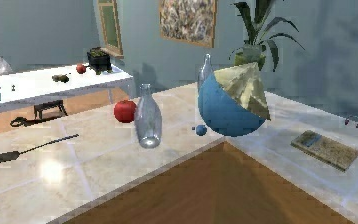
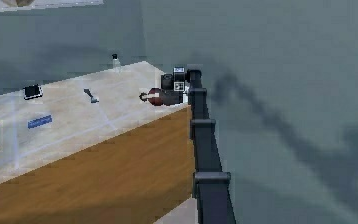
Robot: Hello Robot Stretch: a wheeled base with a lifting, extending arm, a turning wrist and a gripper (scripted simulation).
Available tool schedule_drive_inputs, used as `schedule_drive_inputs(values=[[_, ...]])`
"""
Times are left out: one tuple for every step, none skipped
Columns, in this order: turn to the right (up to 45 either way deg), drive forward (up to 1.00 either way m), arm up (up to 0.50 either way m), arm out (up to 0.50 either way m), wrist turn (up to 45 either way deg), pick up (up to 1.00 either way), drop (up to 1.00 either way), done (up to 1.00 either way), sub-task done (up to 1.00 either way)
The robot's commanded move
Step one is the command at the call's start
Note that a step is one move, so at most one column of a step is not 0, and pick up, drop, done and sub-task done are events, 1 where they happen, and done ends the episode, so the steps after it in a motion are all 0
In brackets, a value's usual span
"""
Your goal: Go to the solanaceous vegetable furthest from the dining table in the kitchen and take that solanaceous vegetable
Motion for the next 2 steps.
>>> schedule_drive_inputs(values=[[0.0, 0.00, 0.10, 0.00, 0.0, 0.00, 0.00, 0.00, 0.00], [0.0, 0.00, 0.00, 0.00, 0.0, 0.00, 0.00, 1.00, 0.00]])
